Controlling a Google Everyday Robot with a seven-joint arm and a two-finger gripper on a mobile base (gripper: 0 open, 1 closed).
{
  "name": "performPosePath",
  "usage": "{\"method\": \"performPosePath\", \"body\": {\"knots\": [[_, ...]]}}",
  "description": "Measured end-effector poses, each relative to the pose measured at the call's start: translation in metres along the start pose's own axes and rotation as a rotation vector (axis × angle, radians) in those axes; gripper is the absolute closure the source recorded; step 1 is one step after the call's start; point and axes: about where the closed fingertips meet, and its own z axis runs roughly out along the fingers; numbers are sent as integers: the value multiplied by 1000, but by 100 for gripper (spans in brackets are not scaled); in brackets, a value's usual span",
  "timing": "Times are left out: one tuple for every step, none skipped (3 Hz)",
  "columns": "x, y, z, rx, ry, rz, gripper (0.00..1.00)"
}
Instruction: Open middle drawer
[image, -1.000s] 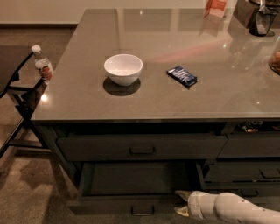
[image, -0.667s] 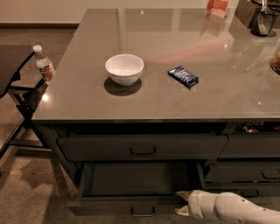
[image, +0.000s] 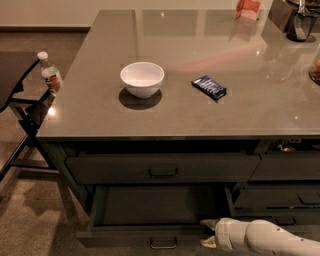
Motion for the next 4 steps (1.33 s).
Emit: {"method": "performPosePath", "body": {"knots": [[0,0,0,0,0,0,59],[0,0,0,0,0,0,81],[6,22,-4,-13,-13,-4,100],[2,26,-8,-18,-19,-6,100]]}}
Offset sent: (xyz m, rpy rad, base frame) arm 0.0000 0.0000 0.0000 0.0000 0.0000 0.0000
